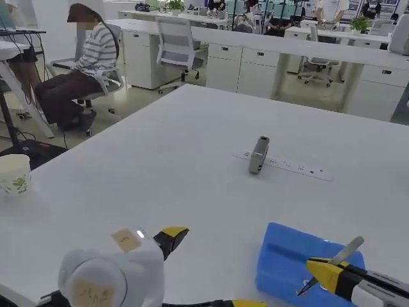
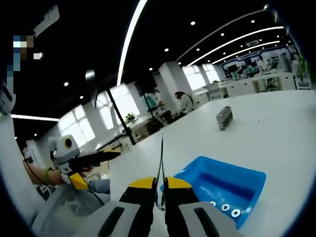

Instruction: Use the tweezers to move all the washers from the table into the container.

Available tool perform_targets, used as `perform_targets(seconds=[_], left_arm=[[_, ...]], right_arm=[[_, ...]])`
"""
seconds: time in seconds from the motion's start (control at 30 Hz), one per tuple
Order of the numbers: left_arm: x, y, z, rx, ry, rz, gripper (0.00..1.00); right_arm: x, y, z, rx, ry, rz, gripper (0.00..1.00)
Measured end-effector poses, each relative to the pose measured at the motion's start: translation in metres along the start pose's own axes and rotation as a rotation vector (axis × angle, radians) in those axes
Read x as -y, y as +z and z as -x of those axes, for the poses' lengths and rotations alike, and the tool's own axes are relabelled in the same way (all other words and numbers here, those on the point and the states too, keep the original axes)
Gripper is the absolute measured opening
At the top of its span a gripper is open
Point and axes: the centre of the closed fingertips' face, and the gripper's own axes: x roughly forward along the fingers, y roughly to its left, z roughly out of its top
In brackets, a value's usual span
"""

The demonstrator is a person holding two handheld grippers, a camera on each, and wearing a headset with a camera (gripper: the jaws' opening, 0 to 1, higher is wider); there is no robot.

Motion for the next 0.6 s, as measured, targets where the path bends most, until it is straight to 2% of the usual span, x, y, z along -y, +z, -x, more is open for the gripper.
perform_targets(seconds=[0.2,0.6], left_arm=[[0.0,-0.001,0.0,-0.007,-0.001,-0.006,0.92],[-0.001,-0.003,0.0,-0.019,0.005,-0.013,0.9]], right_arm=[[0.007,0.011,-0.005,0.034,-0.008,-0.041,0.03],[0.036,0.023,-0.014,0.075,-0.066,-0.095,0.03]])
